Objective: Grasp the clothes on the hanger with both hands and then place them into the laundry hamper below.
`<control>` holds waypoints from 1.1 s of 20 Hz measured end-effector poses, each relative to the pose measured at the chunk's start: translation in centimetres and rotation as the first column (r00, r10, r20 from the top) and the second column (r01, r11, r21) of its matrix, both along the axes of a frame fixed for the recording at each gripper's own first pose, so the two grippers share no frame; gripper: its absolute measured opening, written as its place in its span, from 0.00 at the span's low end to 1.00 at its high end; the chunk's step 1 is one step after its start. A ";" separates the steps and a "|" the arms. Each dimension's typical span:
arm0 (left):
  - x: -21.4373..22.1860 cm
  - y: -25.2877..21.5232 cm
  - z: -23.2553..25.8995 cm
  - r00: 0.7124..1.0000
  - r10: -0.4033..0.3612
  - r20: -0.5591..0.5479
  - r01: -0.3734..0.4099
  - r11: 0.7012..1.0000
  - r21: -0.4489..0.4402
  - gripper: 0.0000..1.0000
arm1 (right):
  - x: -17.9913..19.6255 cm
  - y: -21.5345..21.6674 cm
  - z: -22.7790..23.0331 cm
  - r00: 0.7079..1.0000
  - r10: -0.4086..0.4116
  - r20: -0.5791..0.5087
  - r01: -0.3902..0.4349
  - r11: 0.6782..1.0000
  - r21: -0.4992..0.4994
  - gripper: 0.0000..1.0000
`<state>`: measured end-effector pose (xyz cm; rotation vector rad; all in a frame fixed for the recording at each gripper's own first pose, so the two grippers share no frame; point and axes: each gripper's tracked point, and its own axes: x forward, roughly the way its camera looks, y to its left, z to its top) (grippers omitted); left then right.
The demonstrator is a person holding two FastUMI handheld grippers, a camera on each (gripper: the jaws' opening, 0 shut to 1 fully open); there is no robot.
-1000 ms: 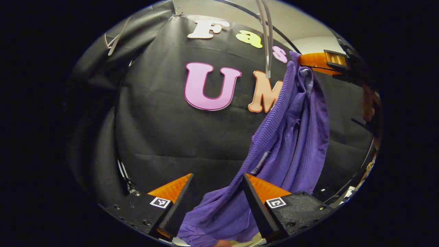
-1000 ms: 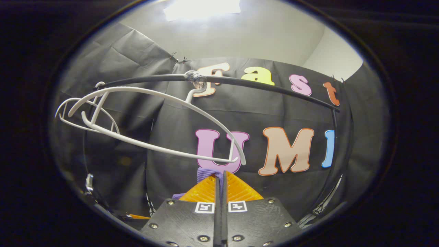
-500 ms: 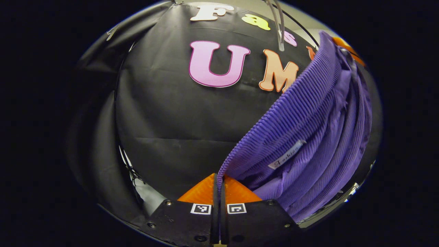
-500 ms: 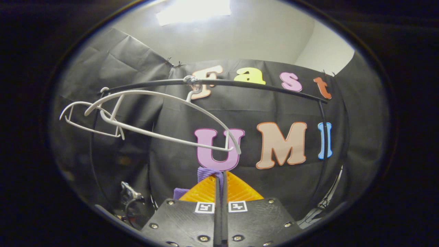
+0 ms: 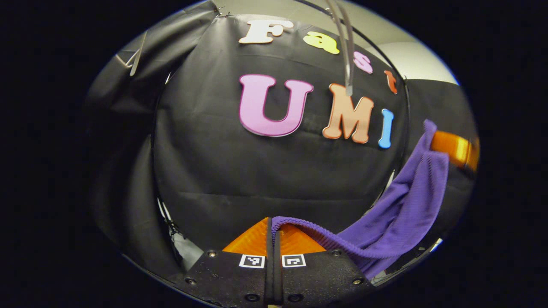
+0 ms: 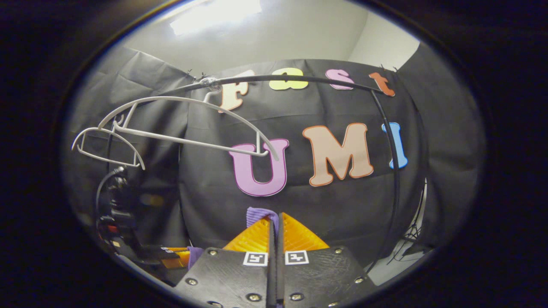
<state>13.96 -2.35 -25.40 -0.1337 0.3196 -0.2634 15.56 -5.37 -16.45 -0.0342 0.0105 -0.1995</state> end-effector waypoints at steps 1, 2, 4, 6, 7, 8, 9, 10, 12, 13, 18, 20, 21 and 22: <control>0.0 -1.5 1.3 1.000 -0.026 0.014 0.026 0.999 -0.018 0.00 | 0.0 -0.2 -0.4 1.000 0.004 -0.003 -0.004 1.000 0.019 0.00; 0.0 -2.9 2.9 0.998 -0.047 0.042 0.048 0.998 -0.030 0.00 | 0.1 -0.4 -1.0 1.000 0.007 -0.008 -0.007 0.999 0.040 0.00; 0.1 -5.5 5.5 0.991 -0.090 0.103 0.093 0.995 -0.027 0.00 | 0.5 -0.8 -2.4 1.000 0.013 -0.026 -0.012 0.998 0.060 0.01; -0.1 -8.6 6.3 0.984 -0.132 0.121 0.138 0.990 -0.038 0.00 | 0.9 -1.4 -3.8 0.999 0.015 -0.045 -0.012 0.997 0.072 0.00; -0.3 -10.0 6.2 0.980 -0.155 0.123 0.160 0.987 -0.031 0.00 | 1.1 -1.9 -4.7 0.998 0.011 -0.055 -0.007 0.997 0.077 0.00; -0.3 -11.0 6.0 0.976 -0.172 0.131 0.175 0.985 -0.011 0.00 | 1.0 -2.9 -5.2 0.998 0.000 -0.071 0.006 0.997 0.081 0.00; -0.1 -11.4 5.9 0.976 -0.170 0.133 0.172 0.985 -0.009 0.00 | 0.5 -3.5 -6.1 0.998 -0.012 -0.067 0.020 0.993 0.113 0.00; 0.2 -11.7 5.1 0.977 -0.163 0.135 0.165 0.986 -0.001 0.00 | 0.5 -4.4 -7.0 0.997 -0.017 -0.077 0.028 0.989 0.148 0.01; 0.3 -11.5 3.4 0.979 -0.153 0.135 0.150 0.988 0.036 0.00 | 0.6 -5.9 -9.0 0.994 -0.032 -0.101 0.050 0.982 0.182 0.00; 0.5 -11.6 2.4 0.981 -0.144 0.132 0.138 0.989 0.047 0.00 | 0.6 -6.5 -10.1 0.992 -0.039 -0.119 0.061 0.980 0.187 0.00; 1.3 -8.8 -4.9 0.995 -0.069 0.068 0.061 0.993 0.104 0.00 | 0.0 -7.9 -17.3 0.970 -0.069 -0.232 0.112 0.977 0.180 0.01; 1.3 -7.5 -8.5 0.999 -0.036 0.005 0.035 0.994 0.099 0.00 | -0.2 -7.8 -20.9 0.955 -0.063 -0.290 0.123 0.974 0.192 0.00; 1.1 -6.4 -10.1 1.000 -0.019 -0.016 0.021 0.994 0.109 0.00 | -0.3 -7.7 -22.5 0.948 -0.061 -0.313 0.127 0.972 0.197 0.01; 1.1 -5.4 -11.5 0.999 -0.001 -0.032 0.005 0.993 0.120 0.01 | -0.5 -8.1 -24.2 0.937 -0.070 -0.341 0.144 0.970 0.198 0.01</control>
